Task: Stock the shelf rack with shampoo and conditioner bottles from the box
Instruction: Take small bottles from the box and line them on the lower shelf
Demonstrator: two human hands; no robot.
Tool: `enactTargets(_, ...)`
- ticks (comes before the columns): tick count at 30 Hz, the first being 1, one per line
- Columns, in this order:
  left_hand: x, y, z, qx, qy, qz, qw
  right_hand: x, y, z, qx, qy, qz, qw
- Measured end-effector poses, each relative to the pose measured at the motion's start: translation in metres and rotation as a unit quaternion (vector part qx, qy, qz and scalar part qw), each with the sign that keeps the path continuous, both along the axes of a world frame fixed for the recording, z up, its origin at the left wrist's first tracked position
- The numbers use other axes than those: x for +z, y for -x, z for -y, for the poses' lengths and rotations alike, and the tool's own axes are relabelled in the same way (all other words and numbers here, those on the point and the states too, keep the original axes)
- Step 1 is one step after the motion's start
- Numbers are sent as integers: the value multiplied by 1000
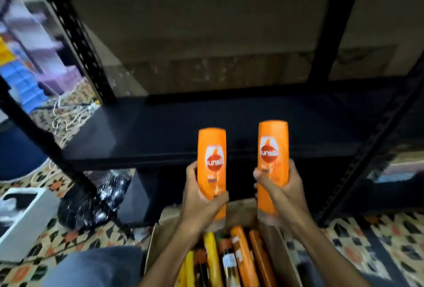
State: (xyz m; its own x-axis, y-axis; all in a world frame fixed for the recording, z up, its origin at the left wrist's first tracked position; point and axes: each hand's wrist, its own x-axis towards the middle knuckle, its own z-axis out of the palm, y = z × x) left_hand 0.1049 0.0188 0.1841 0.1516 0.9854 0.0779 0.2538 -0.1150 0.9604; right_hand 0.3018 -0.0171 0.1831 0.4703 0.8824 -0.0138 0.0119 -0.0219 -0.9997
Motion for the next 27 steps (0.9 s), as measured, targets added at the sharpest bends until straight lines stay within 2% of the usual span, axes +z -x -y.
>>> enactTargets(4,78,-32,-56,-10,-115,19,993,77,-27,-45,-41,-132,106,985)
enactTargets(8,112,-71,-107,-19,-136,43,990,118,-45,-94,-33,-150,146,977)
enactTargets(19,66,-96,-149,-19,-108,58,992,66,-64,-145,-24,-115,120,986)
enactTargets(27,46,-133,-164,-27,-75,59,995,37,-102,-164,-40,-87,169,981)
